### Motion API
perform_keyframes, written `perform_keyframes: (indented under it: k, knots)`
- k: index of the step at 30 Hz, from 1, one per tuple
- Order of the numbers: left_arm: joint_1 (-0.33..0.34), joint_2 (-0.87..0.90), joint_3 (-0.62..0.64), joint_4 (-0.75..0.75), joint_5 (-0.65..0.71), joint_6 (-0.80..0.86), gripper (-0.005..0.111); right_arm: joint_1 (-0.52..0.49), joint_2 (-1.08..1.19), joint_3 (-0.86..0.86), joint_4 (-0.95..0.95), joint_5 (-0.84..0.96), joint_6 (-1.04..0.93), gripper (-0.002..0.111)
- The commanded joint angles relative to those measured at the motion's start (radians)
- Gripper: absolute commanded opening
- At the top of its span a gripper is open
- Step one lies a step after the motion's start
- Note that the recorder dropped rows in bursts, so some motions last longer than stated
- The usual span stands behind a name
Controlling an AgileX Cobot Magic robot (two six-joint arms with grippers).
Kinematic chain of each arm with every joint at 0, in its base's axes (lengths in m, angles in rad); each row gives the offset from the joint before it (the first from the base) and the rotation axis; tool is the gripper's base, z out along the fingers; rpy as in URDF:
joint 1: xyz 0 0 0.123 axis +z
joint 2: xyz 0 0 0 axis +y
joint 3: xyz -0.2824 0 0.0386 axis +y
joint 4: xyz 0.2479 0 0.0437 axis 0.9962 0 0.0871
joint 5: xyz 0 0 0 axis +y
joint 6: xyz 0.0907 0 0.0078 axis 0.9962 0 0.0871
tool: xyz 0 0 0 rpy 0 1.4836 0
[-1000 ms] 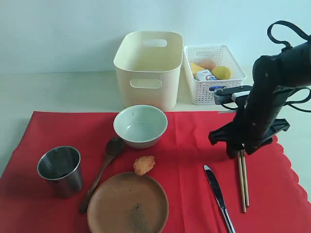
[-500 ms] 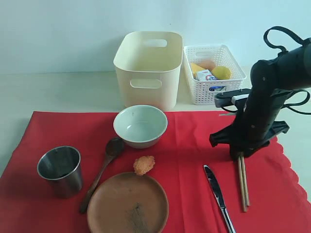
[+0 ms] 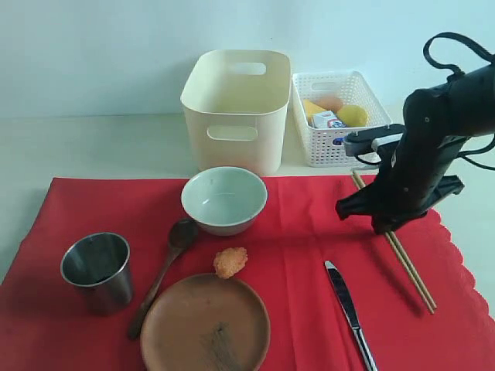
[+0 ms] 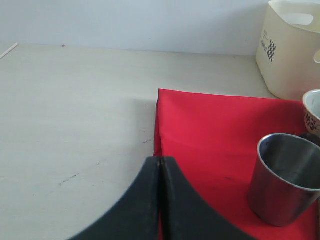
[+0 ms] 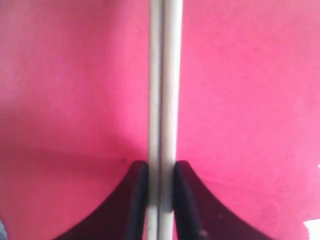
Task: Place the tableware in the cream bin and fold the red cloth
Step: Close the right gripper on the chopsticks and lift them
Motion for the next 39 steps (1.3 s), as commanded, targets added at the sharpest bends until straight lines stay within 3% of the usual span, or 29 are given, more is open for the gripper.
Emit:
perform_keyframes:
  k: [1, 39]
  knots:
    - [0.001, -0.007, 0.002, -0.006, -0.011, -0.004, 0.0, -0.003, -0.074, 0.003, 0.001, -0.016, -0.02, 0.0]
    - [0.001, -0.007, 0.002, -0.006, -0.011, -0.004, 0.0, -0.003, -0.137, 0.005, 0.049, -0.006, -0.069, 0.0]
